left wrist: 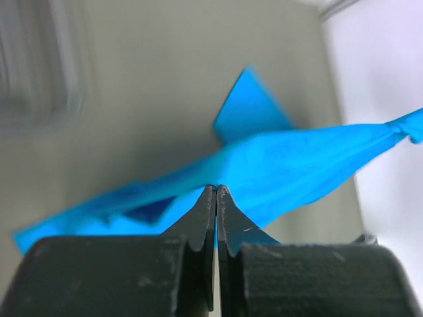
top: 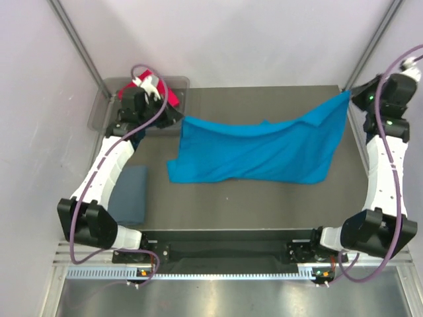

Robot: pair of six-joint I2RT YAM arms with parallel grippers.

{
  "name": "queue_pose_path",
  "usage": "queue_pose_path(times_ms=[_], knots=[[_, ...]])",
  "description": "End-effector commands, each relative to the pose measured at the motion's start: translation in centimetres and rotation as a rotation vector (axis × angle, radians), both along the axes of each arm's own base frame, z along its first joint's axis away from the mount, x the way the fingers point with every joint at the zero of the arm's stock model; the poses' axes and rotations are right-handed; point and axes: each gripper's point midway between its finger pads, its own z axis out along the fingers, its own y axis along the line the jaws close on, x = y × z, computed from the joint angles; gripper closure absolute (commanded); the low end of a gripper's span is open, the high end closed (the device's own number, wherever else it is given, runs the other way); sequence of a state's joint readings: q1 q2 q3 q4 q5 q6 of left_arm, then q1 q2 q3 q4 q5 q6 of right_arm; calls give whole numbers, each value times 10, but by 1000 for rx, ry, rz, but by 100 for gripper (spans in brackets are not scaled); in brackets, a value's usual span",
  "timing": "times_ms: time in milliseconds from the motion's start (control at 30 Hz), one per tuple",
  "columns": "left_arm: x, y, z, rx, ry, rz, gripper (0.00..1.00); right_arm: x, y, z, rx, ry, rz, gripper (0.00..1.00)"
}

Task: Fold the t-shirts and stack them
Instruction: Flatten the tshirt out

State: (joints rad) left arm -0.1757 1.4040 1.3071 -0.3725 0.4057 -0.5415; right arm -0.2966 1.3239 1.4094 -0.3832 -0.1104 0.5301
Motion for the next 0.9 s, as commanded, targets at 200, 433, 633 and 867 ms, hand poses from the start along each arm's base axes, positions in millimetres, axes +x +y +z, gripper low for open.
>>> queue_pose_path(times_ms=[200,433,633,867], knots=[[-15,21,236,-26,-653,80,100,-75,4,251,-71,-660,-38,100],[-63,38,361,-86,-935,150,100,-187,25,365,-262,-951,-132,100],[-135,47,419,-124,-1118,133,100,-273,49,404,-369,-1094,-196,100],[-194,66,430,-111,-1199,190,100,-335,68,424,-414,-1191,-230,100]])
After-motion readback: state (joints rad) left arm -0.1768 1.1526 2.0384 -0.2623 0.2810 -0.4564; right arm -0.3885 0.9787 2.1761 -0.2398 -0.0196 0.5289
